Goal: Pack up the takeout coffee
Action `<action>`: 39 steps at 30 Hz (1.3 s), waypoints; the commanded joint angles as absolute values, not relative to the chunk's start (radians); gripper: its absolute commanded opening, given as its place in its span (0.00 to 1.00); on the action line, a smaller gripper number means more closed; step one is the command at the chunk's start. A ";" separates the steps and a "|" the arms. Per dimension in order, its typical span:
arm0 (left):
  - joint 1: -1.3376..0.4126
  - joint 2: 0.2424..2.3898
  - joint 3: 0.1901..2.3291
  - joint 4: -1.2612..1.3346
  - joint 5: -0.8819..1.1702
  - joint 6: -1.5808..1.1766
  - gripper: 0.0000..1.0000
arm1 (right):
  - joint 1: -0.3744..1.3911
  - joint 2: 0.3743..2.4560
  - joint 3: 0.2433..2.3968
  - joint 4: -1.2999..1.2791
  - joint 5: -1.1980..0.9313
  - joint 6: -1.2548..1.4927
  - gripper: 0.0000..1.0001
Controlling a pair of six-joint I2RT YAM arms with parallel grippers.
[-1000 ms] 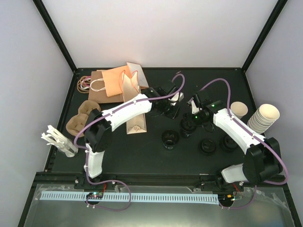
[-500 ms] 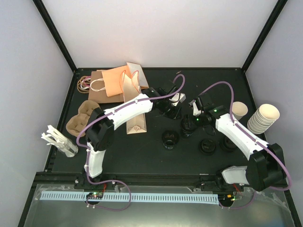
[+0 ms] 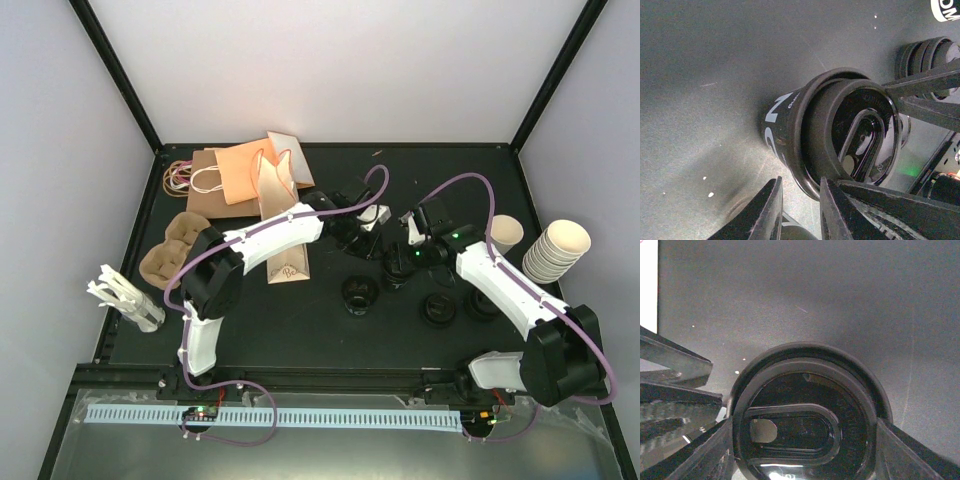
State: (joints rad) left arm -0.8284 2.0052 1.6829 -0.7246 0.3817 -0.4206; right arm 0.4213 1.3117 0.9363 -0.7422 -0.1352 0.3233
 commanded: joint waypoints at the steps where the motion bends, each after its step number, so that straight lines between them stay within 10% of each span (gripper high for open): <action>1: -0.829 2.009 1.661 -0.677 0.434 -0.444 0.25 | 0.428 1.348 0.895 -0.811 -0.146 0.338 0.60; 39: -0.811 2.041 1.565 -0.607 0.491 -0.488 0.23 | 0.487 1.373 0.847 -0.789 -0.106 0.388 0.60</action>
